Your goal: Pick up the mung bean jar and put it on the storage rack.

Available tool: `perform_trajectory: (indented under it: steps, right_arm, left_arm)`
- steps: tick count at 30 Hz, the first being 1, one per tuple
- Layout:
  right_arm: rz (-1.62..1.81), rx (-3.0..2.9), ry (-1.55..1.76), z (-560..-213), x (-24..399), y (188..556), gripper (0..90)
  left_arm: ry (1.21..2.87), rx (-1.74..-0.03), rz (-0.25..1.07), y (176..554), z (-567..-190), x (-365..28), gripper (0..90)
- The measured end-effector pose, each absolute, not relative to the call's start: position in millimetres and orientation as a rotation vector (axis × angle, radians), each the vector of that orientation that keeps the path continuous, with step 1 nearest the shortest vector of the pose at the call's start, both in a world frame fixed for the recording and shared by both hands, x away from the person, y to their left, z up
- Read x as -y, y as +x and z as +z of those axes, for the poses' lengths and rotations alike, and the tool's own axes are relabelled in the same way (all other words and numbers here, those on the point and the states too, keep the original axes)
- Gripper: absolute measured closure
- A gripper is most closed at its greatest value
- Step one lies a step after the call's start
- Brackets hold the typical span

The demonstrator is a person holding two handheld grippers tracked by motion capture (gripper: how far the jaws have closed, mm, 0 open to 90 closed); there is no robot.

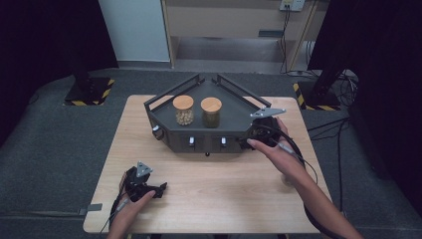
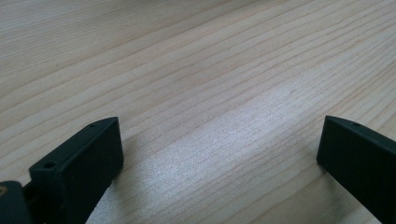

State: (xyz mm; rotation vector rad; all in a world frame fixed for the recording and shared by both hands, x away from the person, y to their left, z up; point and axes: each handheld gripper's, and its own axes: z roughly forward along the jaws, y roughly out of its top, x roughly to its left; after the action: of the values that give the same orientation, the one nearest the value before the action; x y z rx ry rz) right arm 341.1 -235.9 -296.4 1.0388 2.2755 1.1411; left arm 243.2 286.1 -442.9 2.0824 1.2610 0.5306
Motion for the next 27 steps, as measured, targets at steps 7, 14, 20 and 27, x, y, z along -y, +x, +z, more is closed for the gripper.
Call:
perform_trajectory:
  steps: [7, 14, 20, 27]
  right_arm:
    - [1.128, -2.271, 1.059, -299, 253, 331, 2.8]
    - [1.106, -2.269, 1.103, -310, 267, 326, 2.8]
    - [1.092, -2.267, 1.13, -313, 276, 322, 2.9]
    - [1.082, -2.247, 1.161, -316, 287, 317, 3.0]
  left_arm:
    - [2.082, -1.262, 0.532, 243, -443, -286, 0.0]
    - [2.08, -1.265, 0.533, 243, -443, -285, 0.0]
    - [2.079, -1.267, 0.534, 242, -443, -285, 0.0]
    - [2.079, -1.267, 0.534, 242, -443, -285, 0.0]
